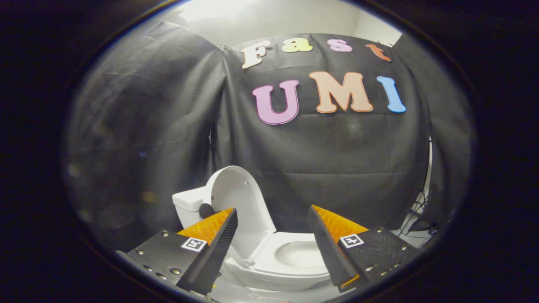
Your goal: Open the toilet lid.
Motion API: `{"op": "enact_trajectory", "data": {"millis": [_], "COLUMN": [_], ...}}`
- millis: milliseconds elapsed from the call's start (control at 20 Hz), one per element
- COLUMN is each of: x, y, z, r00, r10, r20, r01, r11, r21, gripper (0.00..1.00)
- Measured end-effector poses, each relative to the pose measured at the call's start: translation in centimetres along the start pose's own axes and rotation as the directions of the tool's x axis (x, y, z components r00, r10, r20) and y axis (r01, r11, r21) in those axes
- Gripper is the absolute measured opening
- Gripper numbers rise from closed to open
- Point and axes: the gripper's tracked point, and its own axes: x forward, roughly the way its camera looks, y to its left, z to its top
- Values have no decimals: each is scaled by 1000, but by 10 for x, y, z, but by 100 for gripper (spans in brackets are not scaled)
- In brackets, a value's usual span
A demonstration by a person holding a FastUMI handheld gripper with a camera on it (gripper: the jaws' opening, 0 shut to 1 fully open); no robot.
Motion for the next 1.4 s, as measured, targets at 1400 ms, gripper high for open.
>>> {"op": "enact_trajectory", "data": {"millis": [1400], "x": [-32], "y": [-133], "z": [-5], "r00": [987], "r10": [-163], "r20": [-15], "r01": [163], "r11": [987], "r21": [11], "gripper": [99]}}
